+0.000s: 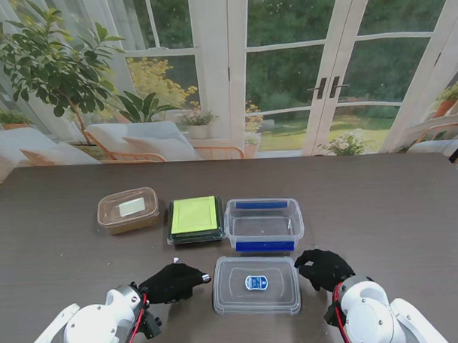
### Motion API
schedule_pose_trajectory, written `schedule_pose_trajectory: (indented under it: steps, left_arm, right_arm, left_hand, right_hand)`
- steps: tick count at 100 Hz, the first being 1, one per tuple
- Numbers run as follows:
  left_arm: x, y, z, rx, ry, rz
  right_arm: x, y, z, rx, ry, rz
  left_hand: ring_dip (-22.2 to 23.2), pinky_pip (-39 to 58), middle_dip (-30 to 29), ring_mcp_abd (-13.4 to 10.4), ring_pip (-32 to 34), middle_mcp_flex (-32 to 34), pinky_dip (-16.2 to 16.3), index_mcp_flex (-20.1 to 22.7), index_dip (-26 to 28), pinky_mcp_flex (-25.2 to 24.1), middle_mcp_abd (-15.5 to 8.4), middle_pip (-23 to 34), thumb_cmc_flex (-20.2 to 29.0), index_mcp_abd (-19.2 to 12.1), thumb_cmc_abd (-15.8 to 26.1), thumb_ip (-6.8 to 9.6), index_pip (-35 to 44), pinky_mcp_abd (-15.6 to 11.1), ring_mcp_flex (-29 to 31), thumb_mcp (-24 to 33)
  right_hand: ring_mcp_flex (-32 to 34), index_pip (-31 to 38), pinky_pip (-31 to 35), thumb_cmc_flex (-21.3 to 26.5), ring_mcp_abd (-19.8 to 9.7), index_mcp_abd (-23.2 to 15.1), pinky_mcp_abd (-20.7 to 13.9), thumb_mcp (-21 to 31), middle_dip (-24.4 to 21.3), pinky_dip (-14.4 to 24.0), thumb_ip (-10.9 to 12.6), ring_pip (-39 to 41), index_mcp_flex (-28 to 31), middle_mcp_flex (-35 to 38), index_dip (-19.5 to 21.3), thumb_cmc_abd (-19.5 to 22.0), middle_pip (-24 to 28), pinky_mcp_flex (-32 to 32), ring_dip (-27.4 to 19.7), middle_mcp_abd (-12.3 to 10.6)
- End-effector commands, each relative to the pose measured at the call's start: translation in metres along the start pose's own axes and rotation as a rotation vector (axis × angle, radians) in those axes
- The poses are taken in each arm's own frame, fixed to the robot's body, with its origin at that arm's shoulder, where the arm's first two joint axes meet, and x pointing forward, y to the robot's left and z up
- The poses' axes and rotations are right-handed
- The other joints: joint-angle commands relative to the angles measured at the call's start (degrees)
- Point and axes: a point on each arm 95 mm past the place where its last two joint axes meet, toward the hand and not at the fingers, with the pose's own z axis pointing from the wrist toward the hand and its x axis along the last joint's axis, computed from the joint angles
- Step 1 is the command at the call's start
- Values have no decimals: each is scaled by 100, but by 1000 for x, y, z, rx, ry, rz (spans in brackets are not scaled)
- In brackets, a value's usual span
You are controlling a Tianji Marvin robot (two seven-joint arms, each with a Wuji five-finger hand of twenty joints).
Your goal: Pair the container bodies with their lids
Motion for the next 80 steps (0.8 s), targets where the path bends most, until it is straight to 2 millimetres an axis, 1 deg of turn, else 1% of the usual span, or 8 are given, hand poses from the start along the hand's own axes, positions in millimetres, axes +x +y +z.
schedule_pose_trajectory:
  steps: [1, 29, 34, 41, 52, 56, 66, 80]
  left_arm:
    - [0, 2, 1, -22, -5, -4]
    - [-1, 4, 3, -34, -45, 39]
    - [-1, 4, 3, -40, -57, 45]
    - [-2, 4, 4, -45, -69, 44]
    - [-4, 4, 5, -51, -80, 44]
    - [-5, 4, 6, -54, -84, 48]
    - [-6, 5, 8, -66, -92, 53]
    - [-8, 5, 11, -82, -98, 51]
  right_arm:
    - [-4, -5, -2, 29, -15, 2]
    - [-12, -5, 0, 81, -66, 0]
    - [-13, -5, 1, 88, -71, -3]
    - [-14, -6, 2, 102, -77, -5]
    - [-15, -8, 4, 128, -83, -2]
    - [-15, -8, 5, 134, -84, -1]
    - [-14, -11, 7, 147, -83, -1]
    - [-13, -13, 9, 165, -84, 3]
  left_hand:
    - [-59, 1695, -89, -362, 608, 274, 49, -127, -5, 405, -113, 261, -89, 47, 65, 49, -51, -428, 311, 4]
    - [-168, 1676, -272, -290, 531, 280, 3, -158, -10, 392, -108, 227, -55, 421, 99, 42, -60, -362, 306, 9]
    - [-185, 1672, -304, -301, 517, 282, -9, -160, -10, 393, -120, 232, 177, 444, -122, 72, -60, -371, 307, 124]
    - [-208, 1668, -343, -309, 505, 279, -26, -162, -10, 391, -126, 238, 207, 478, -170, 37, -60, -369, 309, 177]
    - [-225, 1653, -382, -308, 508, 278, -53, -165, -11, 389, -119, 248, 154, 483, -129, 6, -61, -363, 308, 201]
    - [-231, 1650, -395, -309, 507, 275, -64, -178, -13, 389, -121, 251, -72, 494, 91, -11, -66, -364, 307, 107]
    - [-255, 1654, -431, -329, 488, 273, -90, -193, -15, 391, -159, 248, 101, 519, -11, 57, -72, -385, 308, 134]
    - [-270, 1663, -442, -382, 484, 272, -109, -213, -18, 394, -199, 267, -37, 538, 143, 46, -79, -408, 310, 54]
  right_hand:
    - [84, -93, 1371, -62, -651, 131, -658, 176, 127, 422, 167, 493, -233, 580, -64, -39, 262, 3440, 129, 311]
    - [88, -97, 1371, -165, -717, 461, -683, 78, 168, 502, 187, 511, -415, 597, -64, 37, 223, 3444, 179, 290]
    - [89, -79, 1371, -186, -741, 486, -689, 58, 173, 504, 197, 512, -416, 605, -57, 50, 222, 3444, 185, 280]
    - [91, -57, 1371, -209, -785, 513, -729, 24, 180, 504, 219, 521, -422, 623, -49, 76, 223, 3449, 200, 257]
    - [92, -36, 1371, -231, -809, 572, -757, -16, 186, 508, 244, 521, -432, 629, -43, 104, 219, 3450, 213, 256]
    - [92, -31, 1371, -241, -808, 597, -761, -32, 188, 509, 252, 521, -446, 629, -42, 111, 218, 3450, 216, 256]
    - [93, -12, 1371, -261, -822, 612, -764, -58, 191, 511, 271, 518, -461, 625, -35, 134, 213, 3450, 223, 249]
    - [94, 1, 1371, -274, -835, 618, -791, -97, 193, 505, 291, 525, -482, 633, -33, 165, 211, 3452, 234, 232]
